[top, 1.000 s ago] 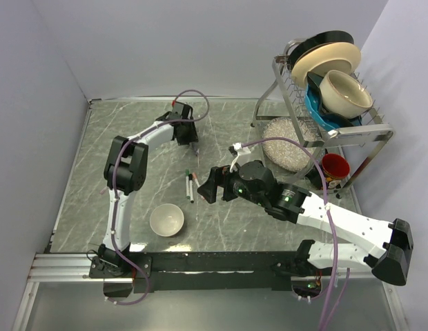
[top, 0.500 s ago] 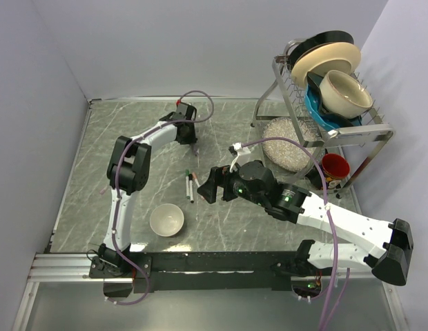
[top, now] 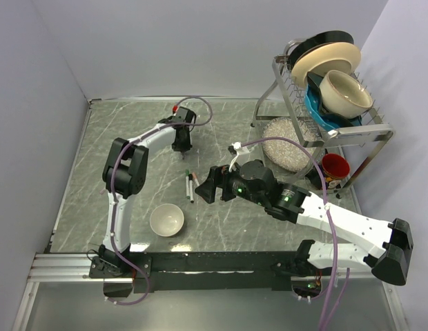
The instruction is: Insert the pens into the pen caps
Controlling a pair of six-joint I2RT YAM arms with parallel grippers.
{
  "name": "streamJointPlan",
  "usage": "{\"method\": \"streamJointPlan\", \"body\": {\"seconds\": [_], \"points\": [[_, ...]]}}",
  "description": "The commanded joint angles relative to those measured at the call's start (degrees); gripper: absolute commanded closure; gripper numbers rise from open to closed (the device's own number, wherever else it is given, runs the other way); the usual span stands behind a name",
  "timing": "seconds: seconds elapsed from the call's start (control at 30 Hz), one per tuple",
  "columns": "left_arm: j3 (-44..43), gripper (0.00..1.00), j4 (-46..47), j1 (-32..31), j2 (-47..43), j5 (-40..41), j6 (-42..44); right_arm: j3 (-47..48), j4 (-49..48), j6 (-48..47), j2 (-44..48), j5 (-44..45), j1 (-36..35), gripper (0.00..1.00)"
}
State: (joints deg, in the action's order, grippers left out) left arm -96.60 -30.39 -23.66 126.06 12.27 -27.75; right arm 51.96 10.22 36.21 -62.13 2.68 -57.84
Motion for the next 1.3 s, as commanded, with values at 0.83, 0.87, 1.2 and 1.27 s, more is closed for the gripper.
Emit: {"method": "streamJointPlan", "body": {"seconds": [0.83, 0.87, 1.2, 1.27], "points": [[21.69, 0.99, -7.58, 5.47, -37.27, -54.01, 9.73, 5.79, -13.64, -52.75, 1.04, 20.09, -0.07, 0.03], [22.76, 0.99, -7.58, 5.38, -40.16, -55.33, 9.64, 5.00, -14.69, -55.95, 1.39, 18.78, -0.25, 0.04], [32.52, 0.99, -10.48, 4.85, -56.70, -65.80, 11.75, -6.96, -28.87, -78.38, 3.50, 15.43, -5.07, 0.09], [33.66, 0.99, -11.09, 4.76, -59.25, -65.45, 11.49, -7.40, -27.28, -80.67, 3.33, 17.26, -8.75, 0.04]]}}
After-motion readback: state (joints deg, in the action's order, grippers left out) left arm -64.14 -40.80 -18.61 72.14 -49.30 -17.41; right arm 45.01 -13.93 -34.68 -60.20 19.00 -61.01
